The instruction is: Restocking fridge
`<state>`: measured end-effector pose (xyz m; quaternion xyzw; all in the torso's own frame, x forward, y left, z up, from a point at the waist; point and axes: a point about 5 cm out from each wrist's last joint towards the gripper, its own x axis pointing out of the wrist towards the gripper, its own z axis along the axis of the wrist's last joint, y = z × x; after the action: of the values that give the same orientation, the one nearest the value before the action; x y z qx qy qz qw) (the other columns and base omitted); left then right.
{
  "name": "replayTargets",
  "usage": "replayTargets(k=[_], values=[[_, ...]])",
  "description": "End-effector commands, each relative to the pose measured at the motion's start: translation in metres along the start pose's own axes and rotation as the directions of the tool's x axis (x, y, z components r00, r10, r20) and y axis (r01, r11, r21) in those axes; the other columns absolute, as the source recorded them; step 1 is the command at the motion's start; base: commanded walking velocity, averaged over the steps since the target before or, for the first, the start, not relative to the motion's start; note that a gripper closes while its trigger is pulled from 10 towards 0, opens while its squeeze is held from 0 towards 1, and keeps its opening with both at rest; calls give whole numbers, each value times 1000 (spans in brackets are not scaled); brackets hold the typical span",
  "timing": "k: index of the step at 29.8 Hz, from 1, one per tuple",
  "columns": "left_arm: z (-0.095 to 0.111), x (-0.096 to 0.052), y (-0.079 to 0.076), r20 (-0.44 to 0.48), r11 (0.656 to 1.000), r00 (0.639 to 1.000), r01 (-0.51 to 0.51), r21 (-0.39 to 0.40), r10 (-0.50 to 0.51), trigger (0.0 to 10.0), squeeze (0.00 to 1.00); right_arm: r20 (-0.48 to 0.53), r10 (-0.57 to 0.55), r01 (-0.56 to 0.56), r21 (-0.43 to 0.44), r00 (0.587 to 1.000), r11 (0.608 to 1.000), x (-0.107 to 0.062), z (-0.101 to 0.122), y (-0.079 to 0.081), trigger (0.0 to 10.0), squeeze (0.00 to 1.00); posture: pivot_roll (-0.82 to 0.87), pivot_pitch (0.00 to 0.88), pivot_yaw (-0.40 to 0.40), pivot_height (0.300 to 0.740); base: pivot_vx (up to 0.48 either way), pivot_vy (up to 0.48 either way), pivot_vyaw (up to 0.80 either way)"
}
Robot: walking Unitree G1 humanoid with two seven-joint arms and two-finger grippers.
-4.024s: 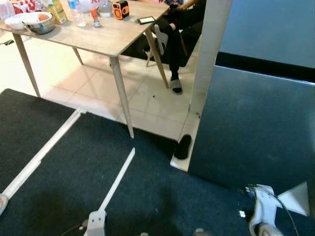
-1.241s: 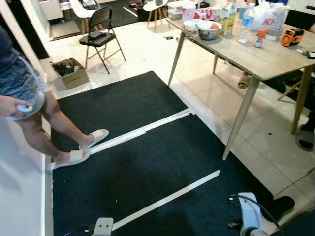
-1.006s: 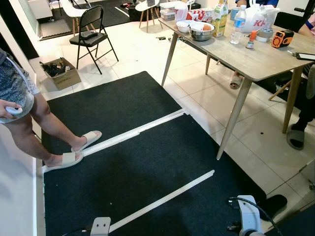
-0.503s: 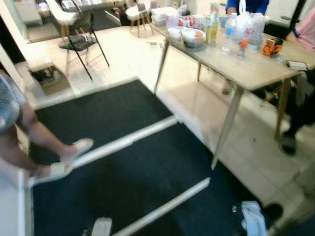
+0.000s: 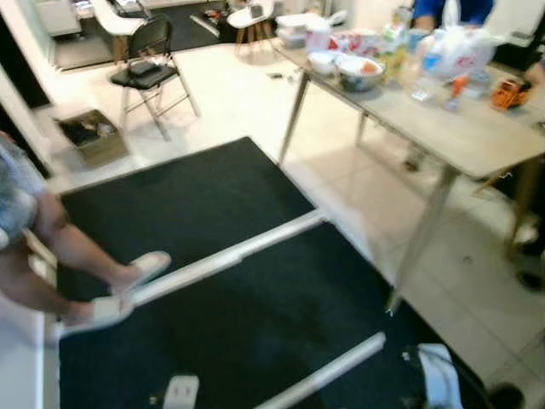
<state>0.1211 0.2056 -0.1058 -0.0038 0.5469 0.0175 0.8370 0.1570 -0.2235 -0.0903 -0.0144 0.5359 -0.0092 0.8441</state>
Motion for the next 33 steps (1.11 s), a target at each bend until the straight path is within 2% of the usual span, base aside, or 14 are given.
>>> replayTargets(k=[1,4,26,27,33], values=[[-7,-1,3,-26,1000,1000,-7,10,7,10000,0,-8,5,-5,-11,1000,1000,0,-2,2,10000,0,-11,0,13,740,352,0,-800],[-7,-1,3,-27,1000,1000,-6,11,6,10000,0,-2,4,-4,-1,1000,1000,0,-1,2,10000,0,-8,0,13,740,352,0,-800],[-5,-1,2,-23,1000,1000,3,19,-2,10000,0,9,0,0,20,1000,1000,1,0,4,10000,0,-5,0,16,740,335,0,0],[-5,-1,2,-23,1000,1000,3,19,-3,10000,0,-2,7,-7,0,1000,1000,1,-1,5,10000,0,-5,0,16,740,311,0,-788],[-5,-1,2,-24,1000,1000,3,18,-3,10000,0,-7,7,-7,1,1000,1000,1,-2,6,10000,0,-5,0,16,740,311,0,-788]])
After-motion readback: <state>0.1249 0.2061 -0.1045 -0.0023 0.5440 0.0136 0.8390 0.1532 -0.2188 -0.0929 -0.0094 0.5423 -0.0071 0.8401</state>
